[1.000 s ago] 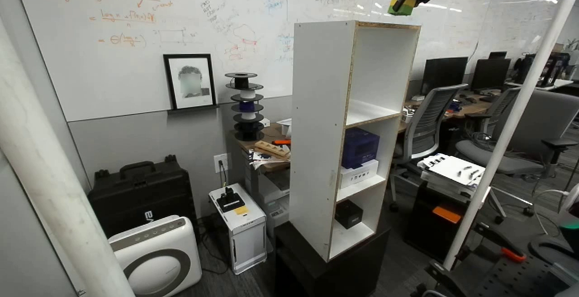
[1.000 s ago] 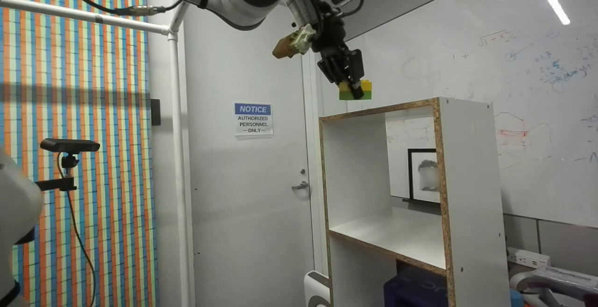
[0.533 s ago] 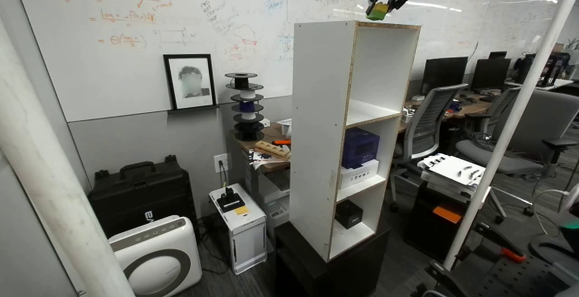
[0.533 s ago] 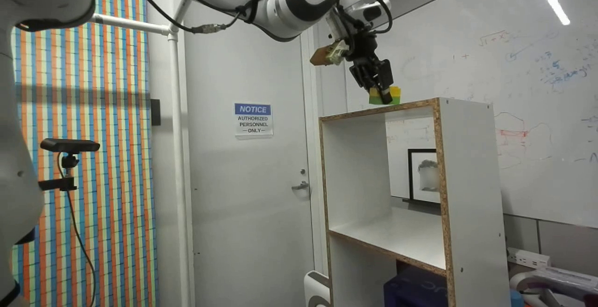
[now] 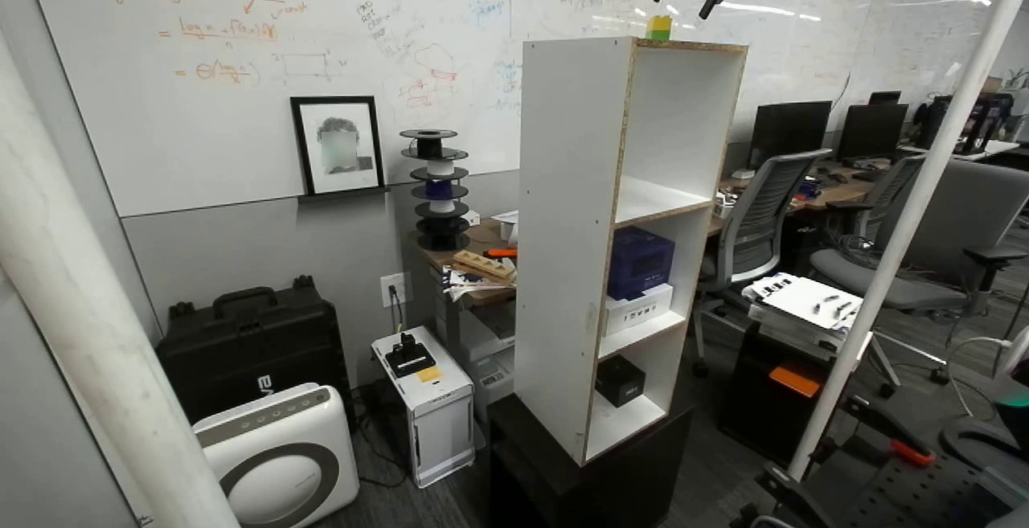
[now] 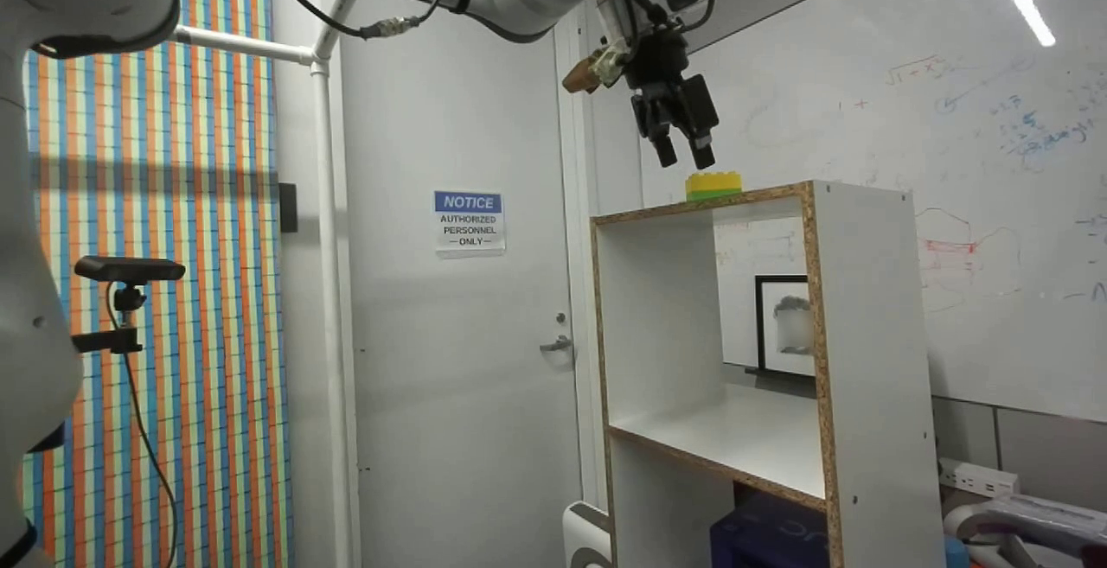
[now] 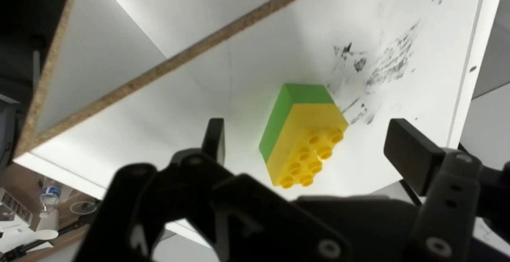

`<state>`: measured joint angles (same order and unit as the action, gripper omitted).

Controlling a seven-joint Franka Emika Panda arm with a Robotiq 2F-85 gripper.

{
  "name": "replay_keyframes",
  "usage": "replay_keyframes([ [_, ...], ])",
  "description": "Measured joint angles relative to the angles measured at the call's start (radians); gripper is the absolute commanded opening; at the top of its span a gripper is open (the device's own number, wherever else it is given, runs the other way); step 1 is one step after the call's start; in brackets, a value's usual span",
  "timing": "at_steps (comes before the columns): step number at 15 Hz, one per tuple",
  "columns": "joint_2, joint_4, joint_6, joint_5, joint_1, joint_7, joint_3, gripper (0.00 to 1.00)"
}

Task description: Put the lego bricks on the top of the shelf

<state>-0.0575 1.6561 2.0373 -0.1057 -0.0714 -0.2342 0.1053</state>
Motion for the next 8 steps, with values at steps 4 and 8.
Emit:
replay_keyframes([
  [4,-0.122,0.097,-0.135,0.006,-0.015,0.087,0.012,1.0],
  [8,-0.267,0.301,-0.187,0.023,-0.041,0.198,0.044,1.0],
])
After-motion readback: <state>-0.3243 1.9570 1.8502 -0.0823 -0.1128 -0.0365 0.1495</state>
